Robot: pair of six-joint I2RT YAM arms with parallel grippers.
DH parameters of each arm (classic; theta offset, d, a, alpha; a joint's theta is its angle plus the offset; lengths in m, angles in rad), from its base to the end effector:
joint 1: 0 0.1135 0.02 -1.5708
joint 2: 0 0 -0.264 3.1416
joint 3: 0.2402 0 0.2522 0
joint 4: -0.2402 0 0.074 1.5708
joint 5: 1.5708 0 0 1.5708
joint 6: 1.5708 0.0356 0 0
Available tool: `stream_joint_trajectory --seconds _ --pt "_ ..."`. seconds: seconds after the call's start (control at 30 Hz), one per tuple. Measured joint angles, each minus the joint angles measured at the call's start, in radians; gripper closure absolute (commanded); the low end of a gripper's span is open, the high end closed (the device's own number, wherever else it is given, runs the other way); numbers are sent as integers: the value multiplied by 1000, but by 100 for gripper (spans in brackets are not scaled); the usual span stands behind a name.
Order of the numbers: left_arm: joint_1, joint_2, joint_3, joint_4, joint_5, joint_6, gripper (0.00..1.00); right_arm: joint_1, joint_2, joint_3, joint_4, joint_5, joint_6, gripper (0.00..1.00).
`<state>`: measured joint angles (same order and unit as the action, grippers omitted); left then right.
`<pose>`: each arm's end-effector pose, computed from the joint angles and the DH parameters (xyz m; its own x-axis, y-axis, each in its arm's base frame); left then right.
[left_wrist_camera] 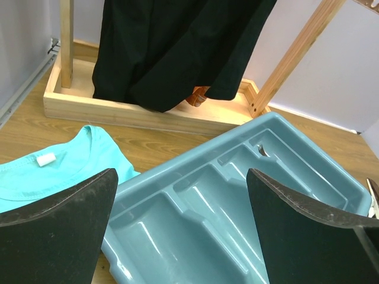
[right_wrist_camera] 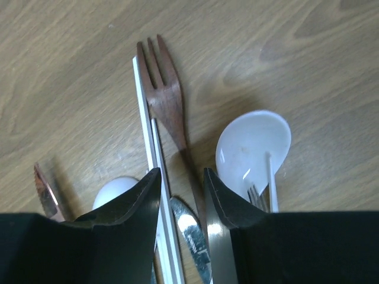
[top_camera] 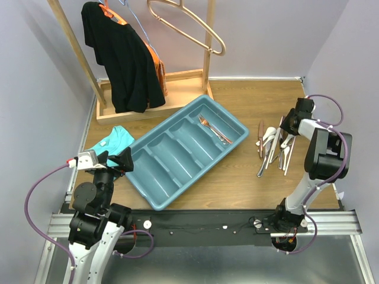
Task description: Sort the eating utensils into containers
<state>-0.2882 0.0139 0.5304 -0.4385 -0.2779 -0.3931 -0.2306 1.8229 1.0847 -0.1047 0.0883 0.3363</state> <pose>0.0481 -0.0041 0.2987 0.0648 -0.4034 -0.9127 0.0389 0.9150 -0.4016 0.3695 -0.0900 0.1670 -0.5921 0.4767 -0.6498 0.5087 0.8464 0.1574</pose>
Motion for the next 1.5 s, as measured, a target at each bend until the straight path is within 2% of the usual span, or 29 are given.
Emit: stream_joint_trajectory --seconds 0.13,0.3,0.37,0.4,0.47,0.5,0.6,1.0,1.5 --pt "0 0 -2 4 0 3 1 -7 36 26 11 0 -3 63" --pt "0 0 -3 10 1 4 1 -7 88 61 37 -15 -20 64" --pt "0 0 -3 11 1 4 1 -7 96 66 45 -16 -23 76" --pt "0 0 -3 11 2 5 1 -7 100 69 51 -14 -26 77" --pt "0 0 -3 11 2 4 1 -7 104 70 56 -13 -28 87" --pt "0 0 -3 12 2 5 1 -7 106 70 59 -12 -32 87" --pt "0 0 -3 12 2 5 1 -7 109 71 67 -8 -41 99" --pt "0 0 -3 11 3 5 1 -7 95 74 90 -8 -87 99" --pt "0 0 -3 12 3 6 1 22 -105 66 196 -147 -130 99"
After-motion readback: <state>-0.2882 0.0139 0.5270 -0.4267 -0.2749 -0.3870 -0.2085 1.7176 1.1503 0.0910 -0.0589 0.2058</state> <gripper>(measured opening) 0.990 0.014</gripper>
